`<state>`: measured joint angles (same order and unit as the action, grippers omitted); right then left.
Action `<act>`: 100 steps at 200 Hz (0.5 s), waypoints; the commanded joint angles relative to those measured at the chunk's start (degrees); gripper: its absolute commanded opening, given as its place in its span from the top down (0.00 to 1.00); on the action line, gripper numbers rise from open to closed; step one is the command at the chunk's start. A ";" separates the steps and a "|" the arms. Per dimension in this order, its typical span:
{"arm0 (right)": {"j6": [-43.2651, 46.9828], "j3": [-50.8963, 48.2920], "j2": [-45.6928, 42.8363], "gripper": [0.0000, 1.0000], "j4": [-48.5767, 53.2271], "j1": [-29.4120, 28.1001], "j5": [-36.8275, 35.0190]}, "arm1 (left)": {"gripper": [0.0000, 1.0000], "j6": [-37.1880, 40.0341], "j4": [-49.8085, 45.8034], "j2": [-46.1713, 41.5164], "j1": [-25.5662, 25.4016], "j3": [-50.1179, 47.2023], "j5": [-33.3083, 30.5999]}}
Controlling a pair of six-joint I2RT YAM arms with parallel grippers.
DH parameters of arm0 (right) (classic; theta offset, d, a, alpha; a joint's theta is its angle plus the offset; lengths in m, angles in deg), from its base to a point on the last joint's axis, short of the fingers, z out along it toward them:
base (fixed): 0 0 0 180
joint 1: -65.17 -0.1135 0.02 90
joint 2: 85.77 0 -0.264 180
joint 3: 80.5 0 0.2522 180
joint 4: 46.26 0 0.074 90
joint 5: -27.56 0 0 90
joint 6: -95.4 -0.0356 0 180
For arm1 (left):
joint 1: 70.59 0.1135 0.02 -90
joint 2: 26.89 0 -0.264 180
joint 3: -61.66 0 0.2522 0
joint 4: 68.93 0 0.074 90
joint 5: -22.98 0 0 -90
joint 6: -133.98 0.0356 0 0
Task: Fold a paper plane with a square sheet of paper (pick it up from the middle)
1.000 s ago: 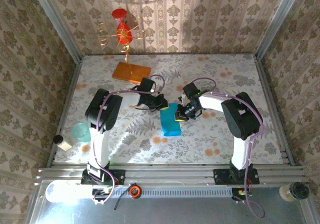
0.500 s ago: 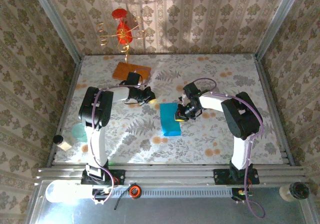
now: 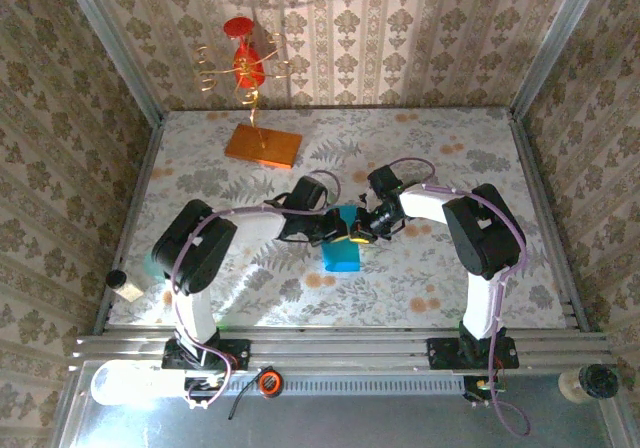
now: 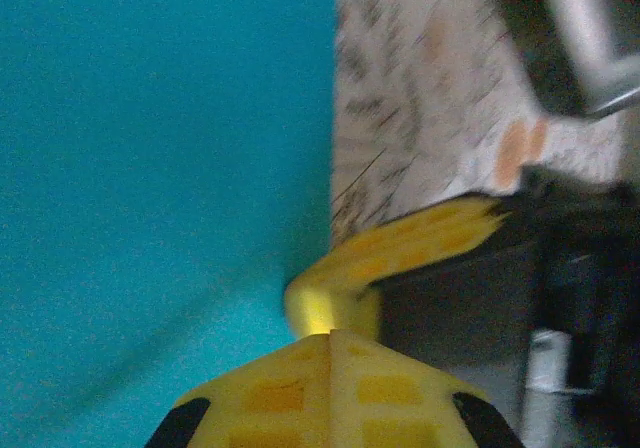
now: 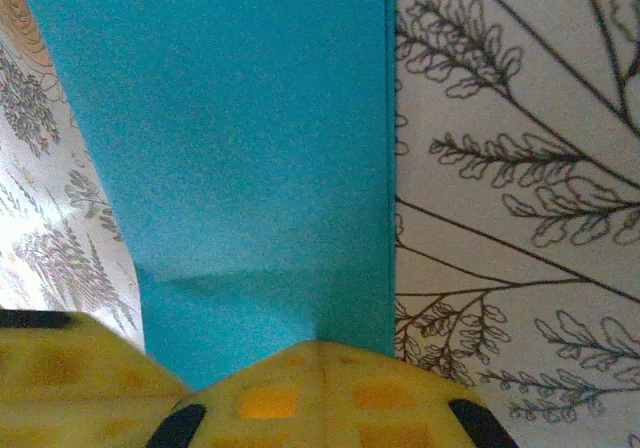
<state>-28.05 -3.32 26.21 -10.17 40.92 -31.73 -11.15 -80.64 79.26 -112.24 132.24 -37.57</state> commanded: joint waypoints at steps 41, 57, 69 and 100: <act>-1.00 -6.50 10.96 1.00 4.40 -0.01 -19.51 | 1.00 -6.81 6.30 0.95 0.42 -6.48 -1.16; -0.91 -6.29 11.18 1.00 4.65 -0.05 -19.66 | 1.00 -7.98 8.54 0.49 1.01 -9.64 -1.16; -0.74 -6.20 11.38 1.00 4.91 -0.02 -19.91 | 1.00 -8.86 10.24 -0.30 1.74 -12.33 -1.11; -0.39 -5.88 11.39 1.00 5.48 -0.03 -20.68 | 1.00 -9.04 10.76 -5.37 4.40 -20.19 -1.40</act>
<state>-28.03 -3.34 26.21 -10.17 40.92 -31.73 -18.43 -65.47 76.90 -110.40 118.71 -37.30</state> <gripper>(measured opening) 0.063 0.066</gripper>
